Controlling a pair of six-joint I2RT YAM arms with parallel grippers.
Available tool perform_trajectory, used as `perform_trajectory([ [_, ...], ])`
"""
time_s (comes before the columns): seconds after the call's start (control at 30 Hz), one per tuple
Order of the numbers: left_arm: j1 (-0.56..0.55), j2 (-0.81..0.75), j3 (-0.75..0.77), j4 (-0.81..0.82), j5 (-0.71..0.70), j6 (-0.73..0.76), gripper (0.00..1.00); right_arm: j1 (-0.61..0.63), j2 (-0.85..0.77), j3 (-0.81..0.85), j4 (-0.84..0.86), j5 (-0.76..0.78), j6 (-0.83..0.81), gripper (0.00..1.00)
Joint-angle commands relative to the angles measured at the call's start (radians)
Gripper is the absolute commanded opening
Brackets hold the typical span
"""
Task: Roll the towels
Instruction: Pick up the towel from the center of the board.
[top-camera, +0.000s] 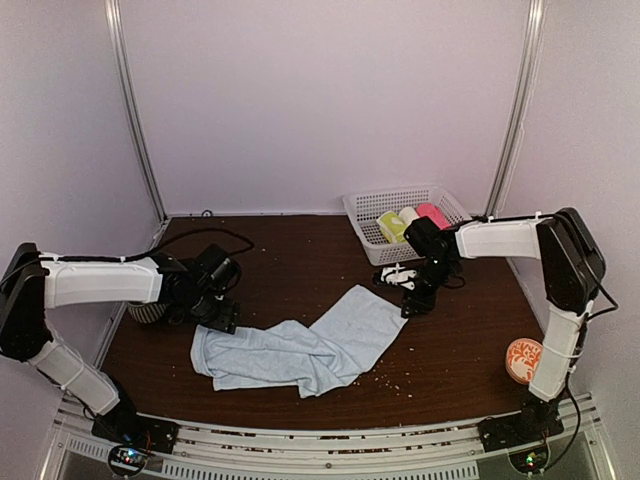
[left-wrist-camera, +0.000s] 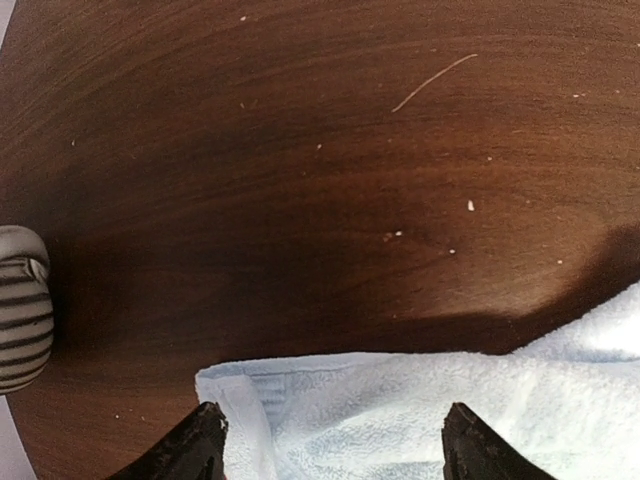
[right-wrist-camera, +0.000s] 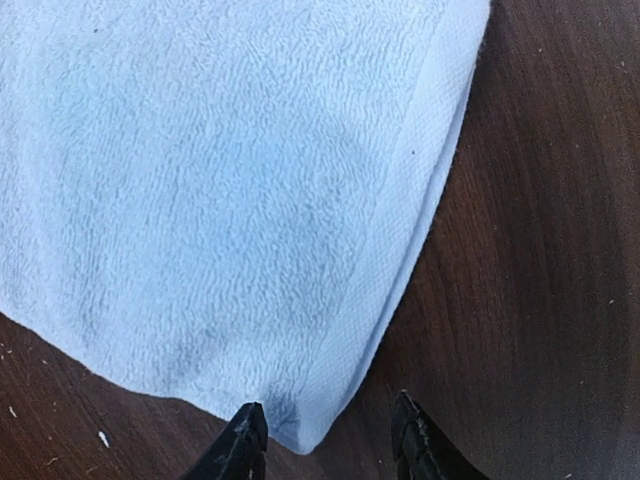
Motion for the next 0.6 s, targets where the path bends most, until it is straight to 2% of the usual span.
perform_trajectory([
  [0.0, 0.04, 0.019, -0.037, 0.002, -0.032, -0.029, 0.76, 0.002, 0.042, 0.04, -0.022, 0.009, 0.064, 0.43],
  [0.17, 0.069, 0.039, -0.055, 0.019, -0.027, -0.027, 0.78, 0.0, 0.065, 0.055, -0.052, 0.007, 0.088, 0.4],
  [0.4, 0.085, 0.085, -0.069, 0.065, -0.002, -0.012, 0.77, 0.0, 0.077, 0.068, -0.081, 0.029, 0.142, 0.27],
  [0.5, 0.085, 0.114, -0.072, 0.088, 0.006, -0.002, 0.7, 0.0, 0.08, 0.058, -0.089, 0.054, 0.165, 0.14],
  [0.57, 0.085, 0.131, -0.075, 0.104, 0.008, 0.0, 0.61, -0.002, 0.071, 0.045, -0.087, 0.055, 0.179, 0.04],
])
